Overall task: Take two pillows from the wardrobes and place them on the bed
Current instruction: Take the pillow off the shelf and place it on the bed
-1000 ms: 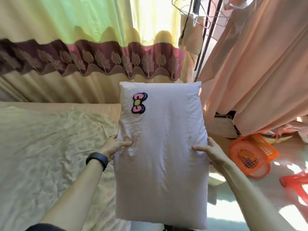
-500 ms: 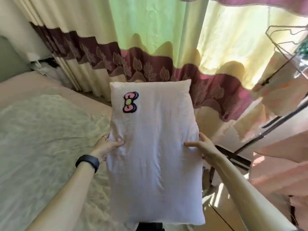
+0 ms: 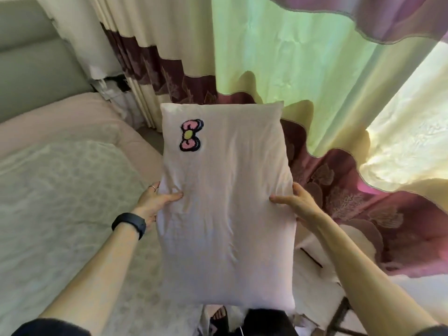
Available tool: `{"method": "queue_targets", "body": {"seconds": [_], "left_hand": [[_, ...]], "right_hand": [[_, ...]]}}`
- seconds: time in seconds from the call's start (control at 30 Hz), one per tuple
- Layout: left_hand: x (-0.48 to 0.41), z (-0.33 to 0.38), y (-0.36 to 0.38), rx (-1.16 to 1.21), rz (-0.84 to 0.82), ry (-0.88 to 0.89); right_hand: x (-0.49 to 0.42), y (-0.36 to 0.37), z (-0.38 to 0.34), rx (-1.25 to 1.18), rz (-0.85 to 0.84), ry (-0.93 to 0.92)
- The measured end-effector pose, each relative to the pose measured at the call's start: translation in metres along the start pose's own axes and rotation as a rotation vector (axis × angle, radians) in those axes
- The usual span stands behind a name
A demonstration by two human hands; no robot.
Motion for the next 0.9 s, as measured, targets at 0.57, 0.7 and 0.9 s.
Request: {"method": "queue_targets", "body": {"seconds": [0.57, 0.7, 0.9], "left_hand": [[-0.097, 0.039, 0.075, 0.215, 0.379, -0.135], [-0.108, 0.040, 0.078, 0.204, 0.445, -0.152], [-0.130, 0.050, 0.076, 0.273, 0.512, -0.183]], "right_hand": [[-0.318, -0.013, -0.137, 0.228, -0.540, -0.078], [-0.352, 0.002, -0.162, 0.335, -0.612, -0.120], [-0.396, 0.024, -0.194, 0.386, -0.723, 0.004]]}}
Point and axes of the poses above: each hand's wrist, its own x-axis away from the middle knuckle, its own y-axis out of the palm, z = x × y, the point moved 3 cm from there along -x, towards the middle knuckle, and after that the axes turned 9 degrees about x, right-handed, at the moved point
